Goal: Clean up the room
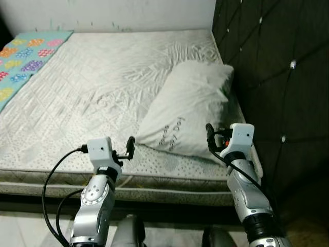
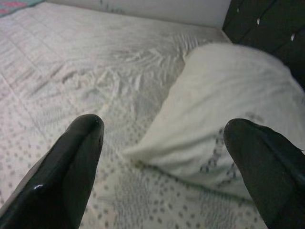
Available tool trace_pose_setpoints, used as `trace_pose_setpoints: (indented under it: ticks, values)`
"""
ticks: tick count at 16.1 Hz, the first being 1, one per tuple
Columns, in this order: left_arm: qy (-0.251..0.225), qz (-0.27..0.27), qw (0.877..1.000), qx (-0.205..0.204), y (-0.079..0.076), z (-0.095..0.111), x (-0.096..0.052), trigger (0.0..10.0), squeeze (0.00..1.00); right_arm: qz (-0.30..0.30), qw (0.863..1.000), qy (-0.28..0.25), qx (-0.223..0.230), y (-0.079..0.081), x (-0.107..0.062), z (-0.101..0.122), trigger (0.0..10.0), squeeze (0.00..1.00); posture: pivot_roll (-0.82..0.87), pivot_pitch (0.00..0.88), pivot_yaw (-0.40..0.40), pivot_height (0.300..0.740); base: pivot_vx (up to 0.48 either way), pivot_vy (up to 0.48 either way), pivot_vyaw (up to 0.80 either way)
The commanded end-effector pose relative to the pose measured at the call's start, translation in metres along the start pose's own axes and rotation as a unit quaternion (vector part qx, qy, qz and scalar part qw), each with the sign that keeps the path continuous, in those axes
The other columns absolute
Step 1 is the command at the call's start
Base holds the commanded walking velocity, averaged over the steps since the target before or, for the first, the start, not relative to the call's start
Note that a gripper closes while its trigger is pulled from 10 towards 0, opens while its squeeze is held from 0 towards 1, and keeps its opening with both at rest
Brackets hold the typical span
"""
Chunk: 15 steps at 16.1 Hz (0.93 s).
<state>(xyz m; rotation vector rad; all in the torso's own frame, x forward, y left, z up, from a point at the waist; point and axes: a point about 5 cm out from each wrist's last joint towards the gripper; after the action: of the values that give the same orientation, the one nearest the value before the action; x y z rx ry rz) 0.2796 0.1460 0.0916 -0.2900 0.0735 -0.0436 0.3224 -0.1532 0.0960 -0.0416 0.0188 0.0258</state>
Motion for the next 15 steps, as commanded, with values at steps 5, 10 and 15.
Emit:
trace_pose_setpoints:
  ticks: [5, 10, 15]
  values:
    - [-0.003, -0.002, 1.000, 0.000, -0.002, -0.005, -0.002, 10.0, 0.00, 0.020, 1.000, 0.007, -0.003, 0.005, -0.010, -0.003, 10.0, 0.00, -0.08, 0.000, 0.055, 0.740, 0.000, 0.000, 0.00]
    - [-0.001, -0.009, 1.000, -0.003, -0.004, -0.010, -0.007, 10.0, 0.00, 0.034, 0.999, 0.020, -0.004, 0.012, -0.027, -0.013, 10.0, 0.00, -0.09, 0.000, 0.058, 0.740, 0.000, 0.000, 0.00]
    - [0.004, -0.012, 1.000, -0.006, -0.004, -0.012, -0.007, 10.0, 0.00, 0.043, 0.999, 0.028, -0.008, 0.015, -0.033, -0.016, 10.0, 0.00, -0.09, 0.000, 0.060, 0.740, 0.000, 0.000, 0.00]
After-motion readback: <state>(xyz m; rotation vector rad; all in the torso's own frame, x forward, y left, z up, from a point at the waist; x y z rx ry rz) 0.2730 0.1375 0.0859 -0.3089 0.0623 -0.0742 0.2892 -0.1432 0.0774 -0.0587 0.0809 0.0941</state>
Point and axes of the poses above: a point about 5 cm out from each wrist's last joint towards the gripper, its own x axis pointing out of the wrist towards the gripper, its own z axis along the axis of the wrist's last joint, y = z × x, and after that the axes turned 6 degrees about -x, right-handed
